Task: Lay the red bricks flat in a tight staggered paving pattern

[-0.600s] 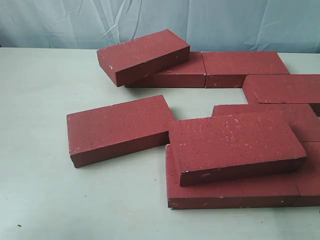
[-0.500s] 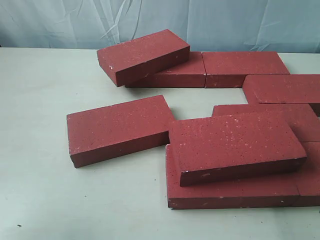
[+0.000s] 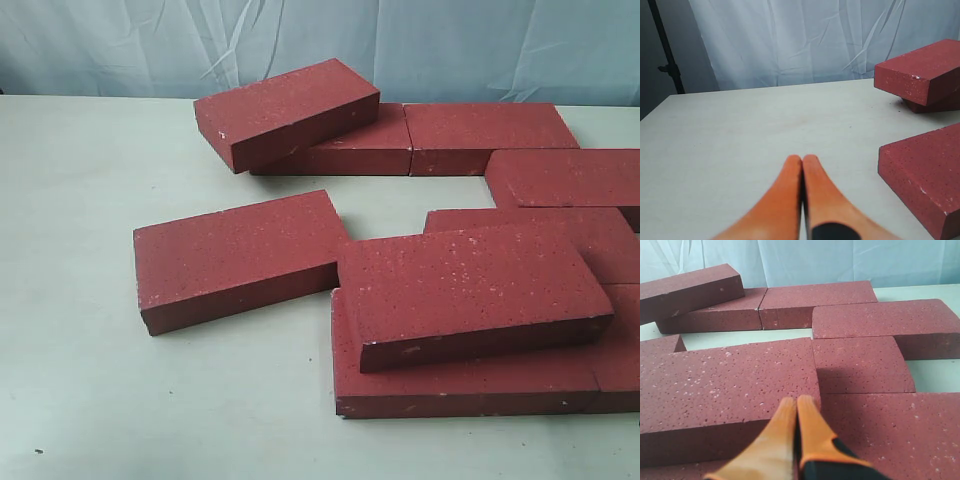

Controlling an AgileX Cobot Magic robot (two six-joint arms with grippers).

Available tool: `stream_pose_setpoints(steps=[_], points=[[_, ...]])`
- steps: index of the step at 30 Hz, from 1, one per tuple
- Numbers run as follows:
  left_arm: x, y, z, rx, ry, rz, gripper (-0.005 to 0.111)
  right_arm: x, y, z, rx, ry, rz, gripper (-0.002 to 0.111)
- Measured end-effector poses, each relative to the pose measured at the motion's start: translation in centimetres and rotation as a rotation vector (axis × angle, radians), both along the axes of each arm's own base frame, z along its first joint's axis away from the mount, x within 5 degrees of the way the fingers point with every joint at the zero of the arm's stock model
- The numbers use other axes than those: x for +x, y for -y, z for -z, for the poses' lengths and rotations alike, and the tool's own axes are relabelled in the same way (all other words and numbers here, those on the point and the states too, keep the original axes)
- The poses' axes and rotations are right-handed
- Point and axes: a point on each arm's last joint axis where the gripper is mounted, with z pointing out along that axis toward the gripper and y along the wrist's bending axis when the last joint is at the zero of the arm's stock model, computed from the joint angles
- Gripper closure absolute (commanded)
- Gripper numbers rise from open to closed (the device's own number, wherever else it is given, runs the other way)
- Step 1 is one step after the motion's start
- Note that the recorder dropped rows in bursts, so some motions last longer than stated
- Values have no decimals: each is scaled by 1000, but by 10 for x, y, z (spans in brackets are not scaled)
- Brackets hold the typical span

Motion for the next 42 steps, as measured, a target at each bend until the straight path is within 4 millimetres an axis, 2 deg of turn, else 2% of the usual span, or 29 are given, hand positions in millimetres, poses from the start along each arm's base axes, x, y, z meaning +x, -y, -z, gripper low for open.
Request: stream_pose_setpoints(steps=[25,42], points=[[0,0,-1,6,13,0,107,0,0,0,0,0,0,109],[-2,0,-38,4,416,1,107,0,0,0,0,0,0,109]])
